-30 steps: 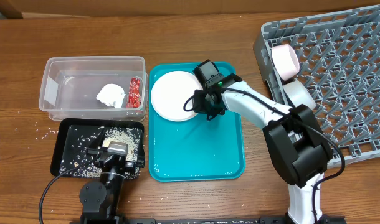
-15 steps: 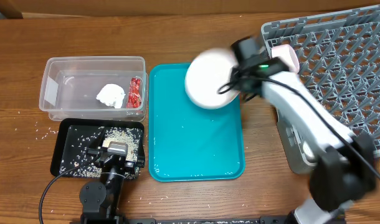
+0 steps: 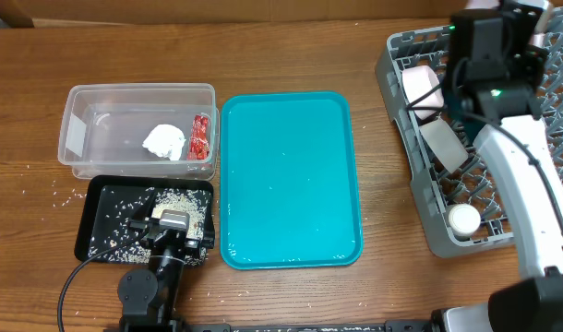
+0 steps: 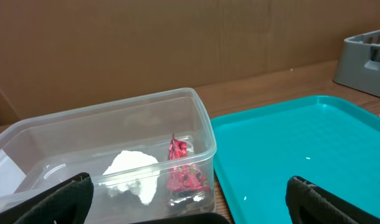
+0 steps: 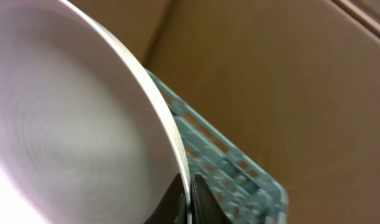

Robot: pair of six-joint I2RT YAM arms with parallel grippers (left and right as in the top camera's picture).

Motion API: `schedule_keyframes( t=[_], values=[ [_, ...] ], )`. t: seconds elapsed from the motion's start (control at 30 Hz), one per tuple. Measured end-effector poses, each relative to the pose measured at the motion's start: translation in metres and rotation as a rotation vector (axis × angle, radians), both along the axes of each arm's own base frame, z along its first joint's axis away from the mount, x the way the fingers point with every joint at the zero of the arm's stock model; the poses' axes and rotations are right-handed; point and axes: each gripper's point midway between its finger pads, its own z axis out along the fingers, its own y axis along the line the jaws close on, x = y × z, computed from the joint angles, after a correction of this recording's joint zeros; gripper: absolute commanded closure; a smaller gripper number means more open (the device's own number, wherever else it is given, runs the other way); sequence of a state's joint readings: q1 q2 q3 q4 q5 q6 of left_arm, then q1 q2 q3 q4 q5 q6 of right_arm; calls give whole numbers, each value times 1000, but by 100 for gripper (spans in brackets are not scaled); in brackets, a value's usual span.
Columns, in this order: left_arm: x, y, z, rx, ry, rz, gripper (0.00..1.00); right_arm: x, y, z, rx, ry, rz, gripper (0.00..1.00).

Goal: Sort waste into correct bins and load items into the dishwasher
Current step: 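Carry the white plate with the right gripper and stand it in the rack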

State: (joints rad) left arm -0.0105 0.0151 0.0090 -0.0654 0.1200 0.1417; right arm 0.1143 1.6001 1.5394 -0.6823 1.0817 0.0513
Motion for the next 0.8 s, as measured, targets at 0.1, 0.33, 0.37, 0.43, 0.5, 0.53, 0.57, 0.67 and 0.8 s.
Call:
schedule_keyframes(
  t=[0.1, 0.33, 0.37, 0.43, 0.5, 0.53, 0.57, 0.67, 0.8],
  values=[
    [0, 0, 0, 0, 0, 0, 0, -3, -33, -20, -22, 89, -80, 96],
    [0, 0, 0, 0, 0, 0, 0, 5, -44, -72, -20, 265, -65, 96],
    [0, 0, 0, 0, 0, 0, 0, 6, -42, -79, -18, 289, -52, 96],
    [0, 0, 0, 0, 0, 0, 0, 7, -40, -90, -14, 325, -35, 96],
    [0, 0, 0, 0, 0, 0, 0, 9, -40, -95, -16, 349, -26, 96],
    [0, 0, 0, 0, 0, 0, 0, 9, -39, -98, -19, 361, -22, 96],
    [0, 0, 0, 0, 0, 0, 0, 10, -39, -99, -20, 369, -19, 94],
    [0, 0, 0, 0, 0, 0, 0, 12, -39, -104, -23, 388, -10, 66],
    [0, 0, 0, 0, 0, 0, 0, 14, -36, -105, -26, 401, 6, 58]
  ],
)
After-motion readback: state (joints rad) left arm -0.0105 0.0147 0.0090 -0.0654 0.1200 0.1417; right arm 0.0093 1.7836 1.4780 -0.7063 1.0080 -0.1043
